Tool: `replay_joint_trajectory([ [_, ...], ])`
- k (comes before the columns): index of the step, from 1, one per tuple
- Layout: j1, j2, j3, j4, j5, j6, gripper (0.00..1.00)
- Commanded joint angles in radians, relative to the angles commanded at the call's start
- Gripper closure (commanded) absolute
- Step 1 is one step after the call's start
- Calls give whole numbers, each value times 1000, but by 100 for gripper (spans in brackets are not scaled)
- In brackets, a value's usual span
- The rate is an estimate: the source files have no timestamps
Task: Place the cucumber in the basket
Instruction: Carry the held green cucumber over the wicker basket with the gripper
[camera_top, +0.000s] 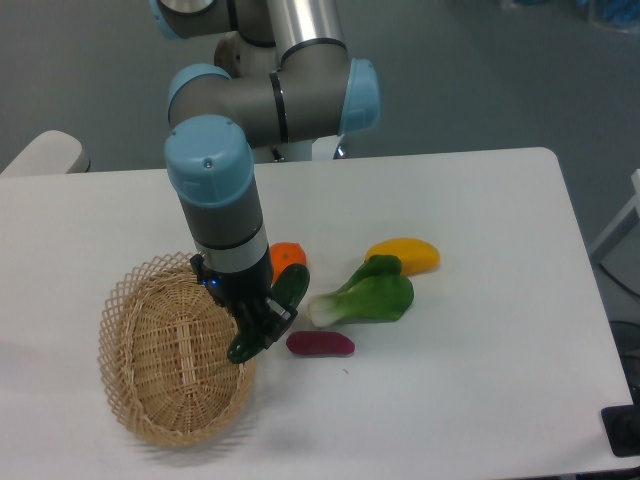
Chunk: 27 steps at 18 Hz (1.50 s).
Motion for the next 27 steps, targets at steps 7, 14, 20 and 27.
replay_joint_trajectory([
  [7,-6,-11,-1,-9,6,-8,76],
  [14,-52,-52,-20,2,18,-115,76],
  [20,-110,-72,-21,-2,64,-380,76],
  [27,-204,-120,-37,11,69,-583,75],
])
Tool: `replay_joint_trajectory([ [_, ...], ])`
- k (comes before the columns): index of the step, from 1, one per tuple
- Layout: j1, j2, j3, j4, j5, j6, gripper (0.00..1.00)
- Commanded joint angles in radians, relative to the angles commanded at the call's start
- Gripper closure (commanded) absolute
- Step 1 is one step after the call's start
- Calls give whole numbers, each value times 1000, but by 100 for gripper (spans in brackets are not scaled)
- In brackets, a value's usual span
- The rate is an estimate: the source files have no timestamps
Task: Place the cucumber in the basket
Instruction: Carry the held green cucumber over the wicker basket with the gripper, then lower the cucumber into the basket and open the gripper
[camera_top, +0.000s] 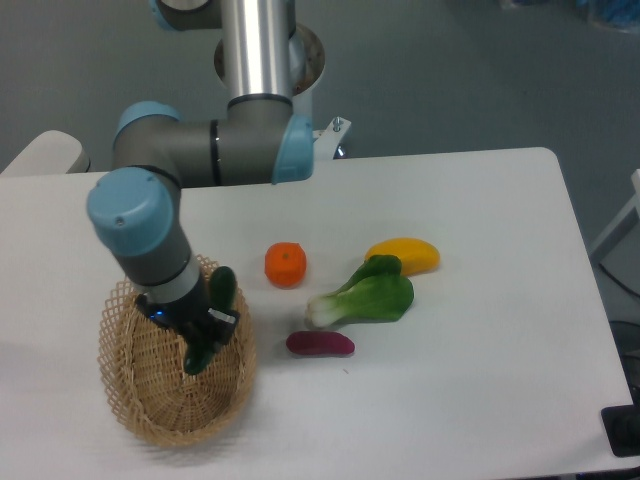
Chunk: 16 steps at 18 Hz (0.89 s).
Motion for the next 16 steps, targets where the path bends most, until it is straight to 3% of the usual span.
replay_joint_trajectory([
  [10,-26,-58,-26,32,2,5,72],
  [12,-26,-60,-26,32,2,6,67],
  [13,-26,-58,-25,32,2,8,62],
  [14,-26,-58,-25,32,2,9,49],
  [16,-25,-55,-23,32,6,15,6],
])
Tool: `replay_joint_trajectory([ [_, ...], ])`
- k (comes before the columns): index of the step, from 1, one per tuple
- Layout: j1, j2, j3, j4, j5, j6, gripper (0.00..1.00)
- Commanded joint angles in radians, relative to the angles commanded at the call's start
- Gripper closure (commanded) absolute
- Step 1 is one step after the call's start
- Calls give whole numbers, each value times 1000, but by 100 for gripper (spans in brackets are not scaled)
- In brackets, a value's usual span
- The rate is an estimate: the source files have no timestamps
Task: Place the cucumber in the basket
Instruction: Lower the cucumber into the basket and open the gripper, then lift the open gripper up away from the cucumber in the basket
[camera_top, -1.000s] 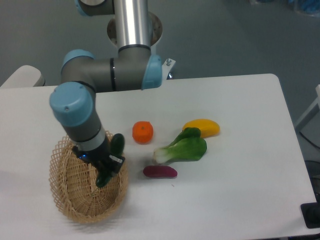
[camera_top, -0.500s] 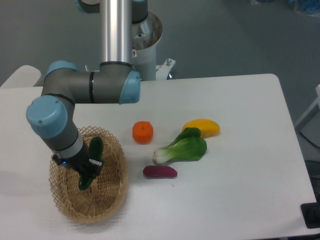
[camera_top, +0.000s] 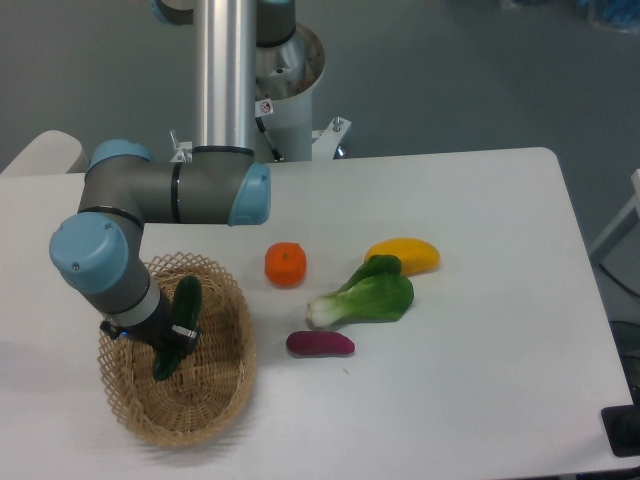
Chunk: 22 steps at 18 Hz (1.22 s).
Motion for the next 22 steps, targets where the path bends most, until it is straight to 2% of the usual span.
replay_joint_trajectory([
  [1,-2,0,5,0,26,5,0],
  [3,-2,-3,11,0,75,6,0],
  [7,-2,2,40,8,78,17,0],
  [11,21,-3,107,18,78,29,0],
  [14,57,5,135,17,72,184,0],
  [17,95,20,135,17,80,326,0],
  [22,207,61,130,8,77,613,0],
])
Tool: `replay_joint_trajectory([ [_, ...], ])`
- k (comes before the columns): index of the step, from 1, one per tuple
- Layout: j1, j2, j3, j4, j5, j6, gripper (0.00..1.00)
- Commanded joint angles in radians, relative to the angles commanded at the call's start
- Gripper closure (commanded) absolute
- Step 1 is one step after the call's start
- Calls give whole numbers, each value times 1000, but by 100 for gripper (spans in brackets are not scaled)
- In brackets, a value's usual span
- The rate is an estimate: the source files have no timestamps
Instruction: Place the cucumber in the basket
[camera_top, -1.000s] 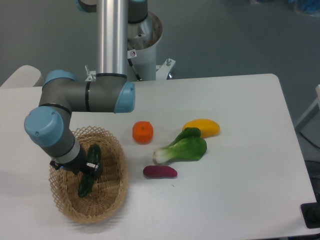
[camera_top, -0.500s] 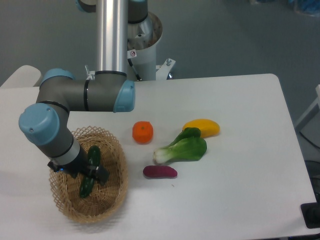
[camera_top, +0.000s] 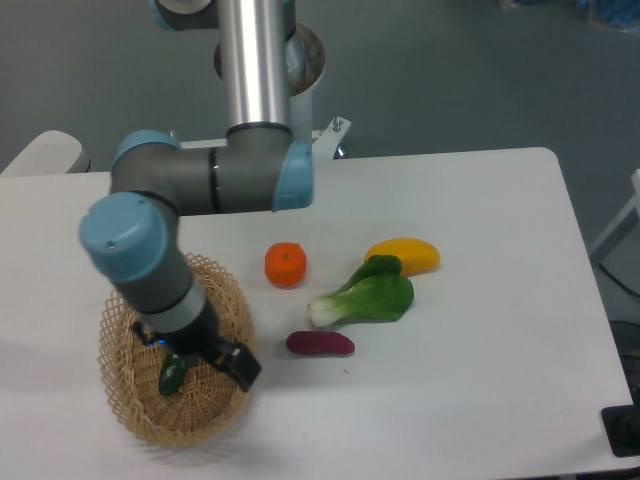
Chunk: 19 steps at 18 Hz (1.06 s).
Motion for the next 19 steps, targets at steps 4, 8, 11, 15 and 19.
replay_joint_trajectory([
  [4,61,25,-12,0,-3,239,0],
  [8,114,42,-12,-2,-8,359,0],
  [11,141,52,-17,-2,-14,445,0],
  [15,161,54,-29,0,-29,476,0],
  [19,163,51,-26,11,-51,479,0],
])
